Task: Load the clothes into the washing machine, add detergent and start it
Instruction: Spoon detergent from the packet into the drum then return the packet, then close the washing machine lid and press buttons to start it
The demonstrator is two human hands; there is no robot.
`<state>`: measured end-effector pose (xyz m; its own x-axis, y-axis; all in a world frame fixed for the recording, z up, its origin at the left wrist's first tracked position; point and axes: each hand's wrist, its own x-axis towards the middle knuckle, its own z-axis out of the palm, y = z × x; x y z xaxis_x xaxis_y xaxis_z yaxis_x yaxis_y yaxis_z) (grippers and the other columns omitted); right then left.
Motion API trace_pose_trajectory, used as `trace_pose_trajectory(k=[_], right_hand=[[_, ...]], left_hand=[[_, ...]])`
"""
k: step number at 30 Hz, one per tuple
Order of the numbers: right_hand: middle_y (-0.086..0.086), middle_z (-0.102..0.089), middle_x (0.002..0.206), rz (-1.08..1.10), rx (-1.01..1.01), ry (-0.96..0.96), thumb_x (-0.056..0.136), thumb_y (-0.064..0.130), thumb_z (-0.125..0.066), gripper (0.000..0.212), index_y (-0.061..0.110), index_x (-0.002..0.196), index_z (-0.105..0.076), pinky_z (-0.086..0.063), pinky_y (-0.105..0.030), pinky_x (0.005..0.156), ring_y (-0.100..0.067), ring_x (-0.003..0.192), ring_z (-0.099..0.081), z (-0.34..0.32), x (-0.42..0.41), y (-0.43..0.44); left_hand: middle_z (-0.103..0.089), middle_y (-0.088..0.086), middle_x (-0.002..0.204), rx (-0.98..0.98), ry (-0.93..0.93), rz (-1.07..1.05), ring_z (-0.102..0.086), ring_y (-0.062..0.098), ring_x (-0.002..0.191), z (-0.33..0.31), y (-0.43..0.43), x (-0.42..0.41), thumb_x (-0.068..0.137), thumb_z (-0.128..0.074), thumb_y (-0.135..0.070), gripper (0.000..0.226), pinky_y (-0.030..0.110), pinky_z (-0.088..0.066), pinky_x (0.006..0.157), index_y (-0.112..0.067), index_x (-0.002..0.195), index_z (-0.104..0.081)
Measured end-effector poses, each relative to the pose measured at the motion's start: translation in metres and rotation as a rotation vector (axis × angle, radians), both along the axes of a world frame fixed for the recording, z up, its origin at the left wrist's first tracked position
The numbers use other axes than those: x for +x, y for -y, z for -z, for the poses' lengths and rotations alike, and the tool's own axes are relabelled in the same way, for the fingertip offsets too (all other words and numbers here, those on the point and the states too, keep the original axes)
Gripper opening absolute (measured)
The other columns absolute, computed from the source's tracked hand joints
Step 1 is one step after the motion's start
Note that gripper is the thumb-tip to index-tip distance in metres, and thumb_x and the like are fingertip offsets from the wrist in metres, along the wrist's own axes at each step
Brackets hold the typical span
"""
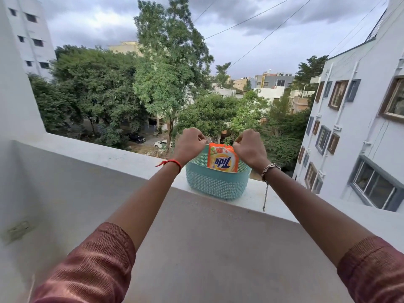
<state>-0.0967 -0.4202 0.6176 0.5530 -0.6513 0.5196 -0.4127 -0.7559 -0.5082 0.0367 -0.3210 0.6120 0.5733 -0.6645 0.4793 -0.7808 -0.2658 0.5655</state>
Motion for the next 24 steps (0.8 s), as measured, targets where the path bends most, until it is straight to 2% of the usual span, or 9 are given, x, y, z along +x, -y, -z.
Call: trace_pose_trajectory(k=[2,8,10,13,18,24], right_hand=[[-0.019,-0.068,0.074,-0.043,-0.045,0.035,0.083,0.004,-0.055,0.017,-0.005,0.074,-0.066,-0.055,-0.043,0.057,-0.03,0.062,-0.061,0.008,-0.011,-0.03],[-0.023,-0.063,0.099,-0.163,-0.126,-0.012,0.086,0.012,-0.052,0.021,-0.004,0.091,-0.066,-0.046,-0.042,0.075,-0.039,0.092,-0.059,0.06,-0.049,-0.13],[-0.023,-0.063,0.1,-0.203,-0.079,-0.066,0.086,0.013,-0.053,0.021,-0.003,0.091,-0.066,-0.045,-0.042,0.076,-0.039,0.092,-0.058,0.082,-0.065,-0.165],[-0.02,-0.066,0.099,-0.272,0.002,-0.125,0.086,0.015,-0.052,0.022,0.0,0.09,-0.068,-0.046,-0.038,0.076,-0.036,0.092,-0.061,0.12,-0.089,-0.216],[-0.015,-0.065,0.1,-0.429,0.011,-0.226,0.088,0.016,-0.048,0.022,0.002,0.092,-0.065,-0.042,-0.036,0.075,-0.034,0.089,-0.06,0.173,-0.119,-0.295],[-0.013,-0.064,0.099,-0.611,-0.065,-0.265,0.09,0.019,-0.047,0.023,0.005,0.091,-0.066,-0.039,-0.038,0.079,-0.034,0.088,-0.06,0.203,-0.145,-0.394]], left_hand=[[-0.066,0.009,0.081,-0.07,0.048,0.002,-0.057,0.016,0.071,0.003,-0.032,-0.025,0.088,-0.056,-0.006,0.016,0.024,-0.047,0.062,0.002,0.093,-0.069],[-0.071,0.012,0.085,-0.092,0.008,-0.12,-0.066,0.024,0.074,0.063,-0.133,-0.092,0.085,-0.058,-0.011,0.013,0.033,-0.055,0.073,-0.004,0.09,-0.068],[-0.072,0.01,0.086,-0.017,-0.029,-0.198,-0.068,0.026,0.08,0.091,-0.171,-0.115,0.085,-0.058,-0.017,0.015,0.037,-0.055,0.075,-0.01,0.092,-0.069],[-0.072,0.006,0.091,0.131,-0.071,-0.29,-0.067,0.026,0.088,0.125,-0.227,-0.144,0.086,-0.055,-0.024,0.016,0.037,-0.054,0.076,-0.018,0.094,-0.068],[-0.072,0.004,0.094,0.19,-0.148,-0.391,-0.066,0.024,0.09,0.169,-0.318,-0.189,0.088,-0.053,-0.027,0.018,0.036,-0.053,0.08,-0.019,0.097,-0.066],[-0.071,0.003,0.097,0.206,-0.213,-0.568,-0.065,0.022,0.092,0.209,-0.433,-0.237,0.088,-0.053,-0.026,0.018,0.033,-0.052,0.078,-0.018,0.096,-0.067]])
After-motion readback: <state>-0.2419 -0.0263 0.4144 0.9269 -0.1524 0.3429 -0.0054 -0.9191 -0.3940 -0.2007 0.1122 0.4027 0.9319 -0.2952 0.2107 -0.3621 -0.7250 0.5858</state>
